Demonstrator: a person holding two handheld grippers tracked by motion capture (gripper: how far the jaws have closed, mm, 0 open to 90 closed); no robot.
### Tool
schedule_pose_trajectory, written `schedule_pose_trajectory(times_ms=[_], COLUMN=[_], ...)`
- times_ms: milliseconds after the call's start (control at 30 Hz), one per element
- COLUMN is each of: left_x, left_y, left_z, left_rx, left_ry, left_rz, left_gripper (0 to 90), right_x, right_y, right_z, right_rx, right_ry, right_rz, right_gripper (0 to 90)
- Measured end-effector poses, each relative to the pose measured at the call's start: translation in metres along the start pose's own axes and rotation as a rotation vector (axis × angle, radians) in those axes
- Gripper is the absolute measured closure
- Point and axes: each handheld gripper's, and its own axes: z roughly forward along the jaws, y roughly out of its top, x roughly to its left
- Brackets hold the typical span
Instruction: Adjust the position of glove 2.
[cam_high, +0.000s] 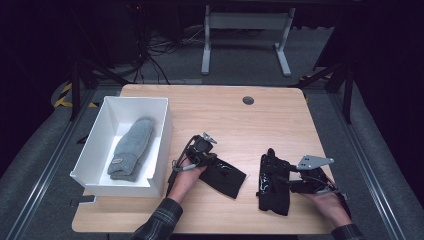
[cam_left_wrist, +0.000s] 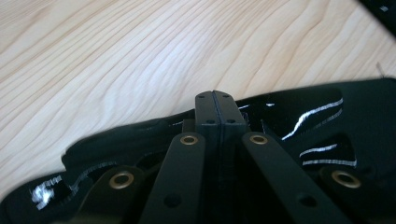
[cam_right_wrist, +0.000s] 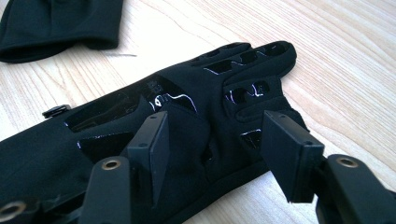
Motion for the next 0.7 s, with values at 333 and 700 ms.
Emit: schedule_pose_trajectory(times_ms=[333,700], left_x=[-0.032,-0.064], left_y=[0.031,0.044], left_z=[0.028,0.04], left_rx=[0.007,0.023], left_ry=[-0.069,-0.129], left_rz=[0.096,0.177], left_gripper=[90.0,90.0], right_x=[-0.001,0.0], right_y=[0.0,-0.001], right_z=[0.0,-0.001], right_rx=[-0.002,-0.005], right_ry=[0.002,0.007], right_rz=[0.001,0.001], right_gripper=[43.9,44.0])
